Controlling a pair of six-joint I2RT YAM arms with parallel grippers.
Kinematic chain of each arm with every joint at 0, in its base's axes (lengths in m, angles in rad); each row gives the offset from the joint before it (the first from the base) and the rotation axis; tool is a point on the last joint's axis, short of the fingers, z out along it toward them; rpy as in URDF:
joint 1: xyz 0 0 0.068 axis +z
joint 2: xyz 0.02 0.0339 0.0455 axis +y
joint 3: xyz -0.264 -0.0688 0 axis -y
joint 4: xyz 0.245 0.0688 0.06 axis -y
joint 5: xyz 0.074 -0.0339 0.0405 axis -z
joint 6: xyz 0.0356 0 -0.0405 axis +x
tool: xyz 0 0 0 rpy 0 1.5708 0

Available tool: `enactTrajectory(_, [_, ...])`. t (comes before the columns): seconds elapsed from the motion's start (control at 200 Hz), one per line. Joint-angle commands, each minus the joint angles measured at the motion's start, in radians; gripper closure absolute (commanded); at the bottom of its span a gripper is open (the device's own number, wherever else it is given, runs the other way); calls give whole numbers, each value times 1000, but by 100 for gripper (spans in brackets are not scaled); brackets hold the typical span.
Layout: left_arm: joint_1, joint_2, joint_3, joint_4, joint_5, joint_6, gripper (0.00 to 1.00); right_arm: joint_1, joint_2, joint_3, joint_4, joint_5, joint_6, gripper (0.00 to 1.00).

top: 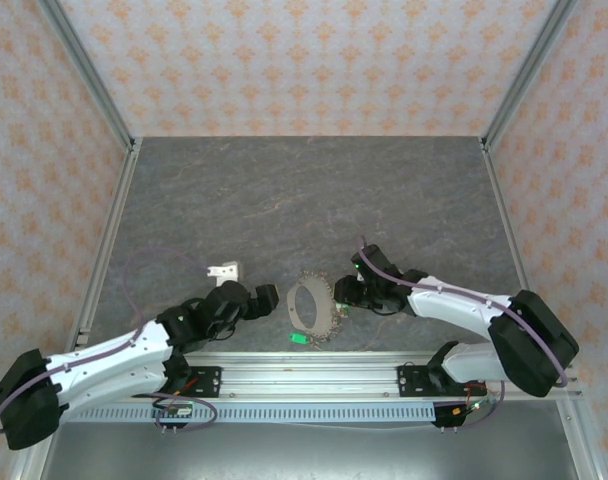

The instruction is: Put the keys on the keyring

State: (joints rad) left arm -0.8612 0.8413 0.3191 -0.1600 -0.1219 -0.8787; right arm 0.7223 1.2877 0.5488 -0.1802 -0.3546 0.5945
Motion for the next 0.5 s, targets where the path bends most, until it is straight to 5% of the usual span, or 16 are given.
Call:
enactTrajectory(0.0, [3, 87, 40, 68, 72, -29, 0, 6, 11, -1, -10, -4, 1, 58])
enactTrajectory(0.145, [3, 262, 117, 116, 146, -32, 2, 6, 13, -3, 3, -6, -7, 58])
enactTrajectory(0.275, [3, 421, 172, 191, 241, -50, 14, 7, 21, -1, 27, -39, -10, 60])
enactTrajectory(0.495, [5, 550, 202, 253, 270, -83, 20, 6, 63, 5, 53, -61, -8, 63])
